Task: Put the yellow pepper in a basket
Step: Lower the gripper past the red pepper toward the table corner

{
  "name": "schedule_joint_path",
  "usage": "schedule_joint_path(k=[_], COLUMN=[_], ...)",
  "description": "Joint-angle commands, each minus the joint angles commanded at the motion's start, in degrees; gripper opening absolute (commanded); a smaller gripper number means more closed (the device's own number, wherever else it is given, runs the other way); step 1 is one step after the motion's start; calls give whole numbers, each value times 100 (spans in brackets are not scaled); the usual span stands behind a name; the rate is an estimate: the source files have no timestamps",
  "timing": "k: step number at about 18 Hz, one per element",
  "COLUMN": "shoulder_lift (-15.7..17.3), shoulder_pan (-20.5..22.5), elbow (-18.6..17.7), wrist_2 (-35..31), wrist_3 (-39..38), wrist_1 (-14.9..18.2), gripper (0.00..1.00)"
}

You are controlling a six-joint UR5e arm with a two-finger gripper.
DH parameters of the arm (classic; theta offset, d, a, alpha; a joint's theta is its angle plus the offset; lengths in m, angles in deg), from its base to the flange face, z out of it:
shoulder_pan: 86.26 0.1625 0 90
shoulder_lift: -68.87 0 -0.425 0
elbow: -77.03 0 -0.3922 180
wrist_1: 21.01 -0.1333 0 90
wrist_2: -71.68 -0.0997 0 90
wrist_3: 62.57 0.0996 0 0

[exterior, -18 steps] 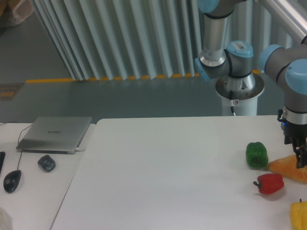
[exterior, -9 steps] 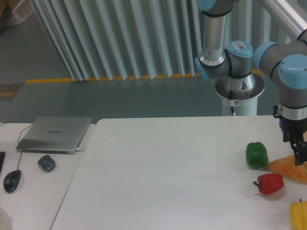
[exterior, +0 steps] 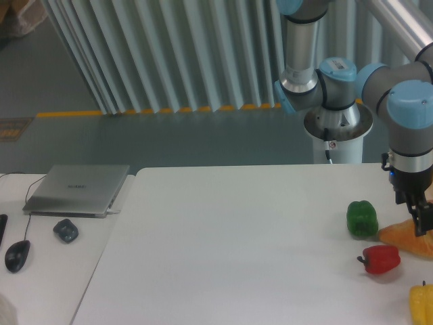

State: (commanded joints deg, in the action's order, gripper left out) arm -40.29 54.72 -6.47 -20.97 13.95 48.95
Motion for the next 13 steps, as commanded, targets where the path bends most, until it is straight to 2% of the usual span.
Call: schedule_joint_path(k=[2,5,7,11,12,13], shoulder_lift=[0,-88,-158,-185,-194,-255], shoulder_pan=[0,0,-9,-9,-18,-18], elbow=[70,106,132,150,150,150], wrist_2=[255,291,291,247,247,247], wrist_3=[-924,-2304,-2798,-3132,-3447,-3894], wrist_1=[-105,-561,-729,-747,-747,-886], gripper=[100,100,100,100,100,100])
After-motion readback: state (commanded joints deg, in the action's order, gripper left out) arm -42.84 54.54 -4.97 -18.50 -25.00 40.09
